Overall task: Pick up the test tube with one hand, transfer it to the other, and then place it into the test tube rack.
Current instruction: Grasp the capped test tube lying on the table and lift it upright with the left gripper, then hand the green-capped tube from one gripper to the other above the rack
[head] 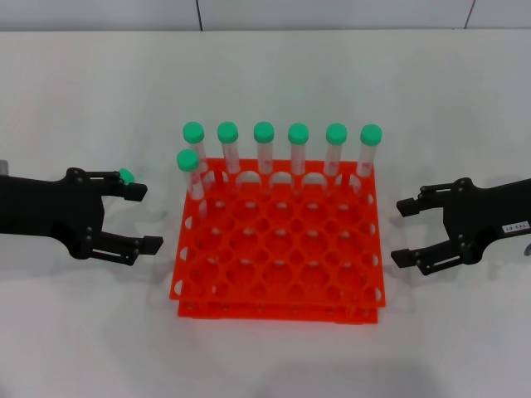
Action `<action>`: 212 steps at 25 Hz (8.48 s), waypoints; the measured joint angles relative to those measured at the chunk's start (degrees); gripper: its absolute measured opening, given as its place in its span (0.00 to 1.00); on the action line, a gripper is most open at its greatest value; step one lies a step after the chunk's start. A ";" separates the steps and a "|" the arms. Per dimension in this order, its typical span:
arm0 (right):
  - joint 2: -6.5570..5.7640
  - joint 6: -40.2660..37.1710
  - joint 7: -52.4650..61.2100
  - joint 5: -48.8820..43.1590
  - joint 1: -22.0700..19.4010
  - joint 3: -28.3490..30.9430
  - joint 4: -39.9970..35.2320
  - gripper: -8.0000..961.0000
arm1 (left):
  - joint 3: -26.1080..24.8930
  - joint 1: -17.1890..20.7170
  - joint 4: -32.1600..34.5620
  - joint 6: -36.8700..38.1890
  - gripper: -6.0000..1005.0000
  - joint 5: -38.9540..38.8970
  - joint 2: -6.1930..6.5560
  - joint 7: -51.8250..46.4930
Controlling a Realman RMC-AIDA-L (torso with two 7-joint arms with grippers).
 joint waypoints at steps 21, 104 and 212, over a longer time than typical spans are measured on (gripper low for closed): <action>0.09 1.62 -0.05 -0.15 -0.20 0.00 0.00 0.87 | -0.38 0.01 0.11 -0.87 0.87 -0.82 -0.78 -0.03; 1.49 0.17 -4.53 0.02 -1.63 2.71 -3.02 0.87 | 10.64 -10.23 5.43 -11.12 0.86 34.91 -1.66 -45.83; 5.39 -3.11 -6.59 3.25 -8.58 11.46 -5.98 0.87 | 10.30 -9.94 -11.47 -2.24 0.20 -16.64 1.26 -2.96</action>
